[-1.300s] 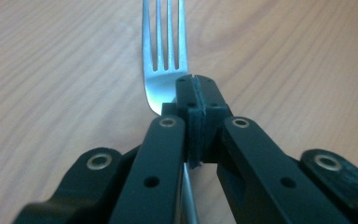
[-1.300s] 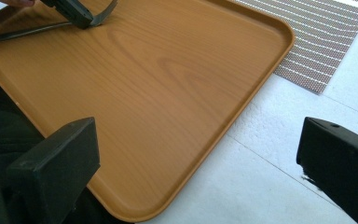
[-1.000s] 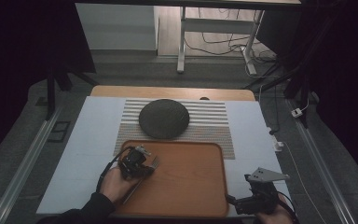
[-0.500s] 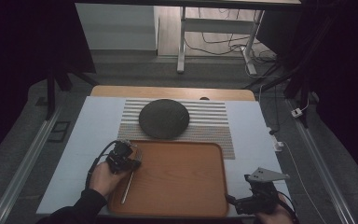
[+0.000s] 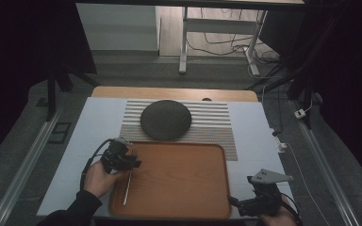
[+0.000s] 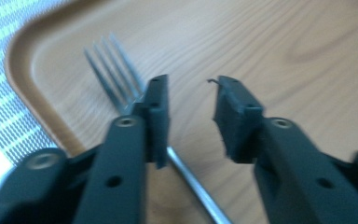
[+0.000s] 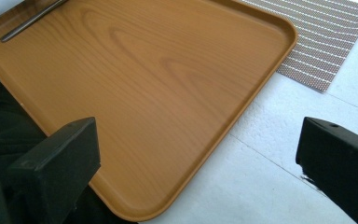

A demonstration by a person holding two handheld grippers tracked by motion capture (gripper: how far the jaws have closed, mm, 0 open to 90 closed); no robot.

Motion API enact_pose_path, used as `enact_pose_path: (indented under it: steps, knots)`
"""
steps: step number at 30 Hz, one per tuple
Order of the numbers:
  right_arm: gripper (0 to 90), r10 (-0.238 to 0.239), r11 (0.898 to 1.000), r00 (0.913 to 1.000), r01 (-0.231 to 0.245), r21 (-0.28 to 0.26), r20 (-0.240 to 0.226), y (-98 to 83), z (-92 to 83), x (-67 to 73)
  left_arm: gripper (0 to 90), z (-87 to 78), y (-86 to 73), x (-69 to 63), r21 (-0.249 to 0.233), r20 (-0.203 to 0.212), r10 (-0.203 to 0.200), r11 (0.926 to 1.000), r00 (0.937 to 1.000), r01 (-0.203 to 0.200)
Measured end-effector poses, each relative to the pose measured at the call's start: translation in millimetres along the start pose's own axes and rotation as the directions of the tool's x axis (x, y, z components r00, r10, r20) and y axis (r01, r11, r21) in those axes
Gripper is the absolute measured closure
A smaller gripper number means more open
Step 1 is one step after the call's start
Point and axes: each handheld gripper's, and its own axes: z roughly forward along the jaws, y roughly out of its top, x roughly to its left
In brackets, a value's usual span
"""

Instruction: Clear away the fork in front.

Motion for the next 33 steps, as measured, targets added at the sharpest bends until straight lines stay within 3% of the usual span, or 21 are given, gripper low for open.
enact_pose_path:
  steps: [6,12,15,23,28,33]
  knots:
    - [0.0,-0.002,1.000,1.0000,0.002,0.000,0.000,0.1,0.0,0.2,38.7,-20.6,-6.2,-6.4,-0.069,0.028,0.030,0.9972,0.9992,-0.028]
    - [0.0,-0.006,1.000,1.0000,0.006,-0.003,0.001,0.0,-0.2,0.7,25.3,-36.3,-19.3,-11.9,-0.085,0.032,0.032,0.9960,0.9990,-0.029]
    - [0.0,-0.005,1.000,1.0000,0.005,-0.003,-0.001,0.0,-0.3,0.5,19.8,-46.0,-27.4,-14.3,-0.103,0.054,0.031,0.9944,0.9981,-0.025]
    - [0.0,-0.005,1.000,1.0000,0.005,0.002,0.001,0.1,0.0,0.6,9.6,-79.5,-67.9,-19.5,-0.190,0.098,-0.018,0.9810,0.9950,0.037]
    - [0.0,-0.007,1.000,1.0000,0.007,0.004,0.002,0.3,0.3,1.0,3.0,-95.2,-92.9,-17.9,-0.241,0.077,-0.036,0.9691,0.9964,0.054]
    - [0.0,-0.007,1.000,1.0000,0.007,0.003,0.002,0.4,0.4,1.1,0.9,-101.9,-111.8,-15.4,-0.250,0.078,-0.067,0.9645,0.9947,0.084]
